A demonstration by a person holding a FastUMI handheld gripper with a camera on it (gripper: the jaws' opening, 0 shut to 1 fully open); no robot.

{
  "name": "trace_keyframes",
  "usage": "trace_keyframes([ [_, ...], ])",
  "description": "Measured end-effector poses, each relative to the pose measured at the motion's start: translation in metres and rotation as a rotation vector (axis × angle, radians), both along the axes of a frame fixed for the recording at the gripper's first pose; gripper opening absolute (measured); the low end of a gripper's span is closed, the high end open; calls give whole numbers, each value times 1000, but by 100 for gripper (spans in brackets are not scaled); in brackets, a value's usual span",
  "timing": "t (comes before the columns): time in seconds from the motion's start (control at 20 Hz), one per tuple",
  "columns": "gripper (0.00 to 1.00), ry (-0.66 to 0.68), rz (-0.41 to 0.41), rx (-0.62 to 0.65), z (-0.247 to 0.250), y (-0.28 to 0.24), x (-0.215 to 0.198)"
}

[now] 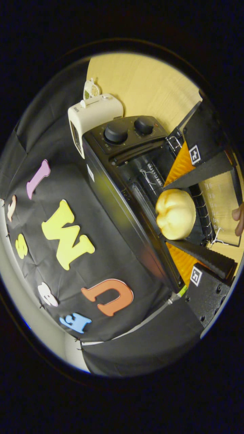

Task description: Open the toaster oven, put the food inside, and close the toaster oven door.

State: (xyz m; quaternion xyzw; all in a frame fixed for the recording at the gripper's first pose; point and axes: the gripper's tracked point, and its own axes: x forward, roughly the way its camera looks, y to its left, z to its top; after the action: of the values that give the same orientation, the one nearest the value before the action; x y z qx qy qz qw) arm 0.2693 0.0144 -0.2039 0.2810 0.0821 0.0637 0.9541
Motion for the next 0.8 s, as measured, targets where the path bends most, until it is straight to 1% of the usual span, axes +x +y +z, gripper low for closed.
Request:
trace_keyframes([
  [0.15, 93, -4, 4, 4, -2, 6, 6],
  [0.2, 93, -18, -15, 0, 0, 2, 10],
  [0.35, 95, -42, -22, -39, 6, -1, 13],
  [0.4, 96, -58, -26, -58, 11, -5, 11],
  [0.45, 100, -60, -42, -89, 12, -7, 11],
  [0.55, 100, -60, -45, -120, 14, -8, 8],
  [0.7, 100, -49, -39, -119, 18, -7, -2],
  [0.8, 100, -55, -28, -162, 23, -6, -12],
])
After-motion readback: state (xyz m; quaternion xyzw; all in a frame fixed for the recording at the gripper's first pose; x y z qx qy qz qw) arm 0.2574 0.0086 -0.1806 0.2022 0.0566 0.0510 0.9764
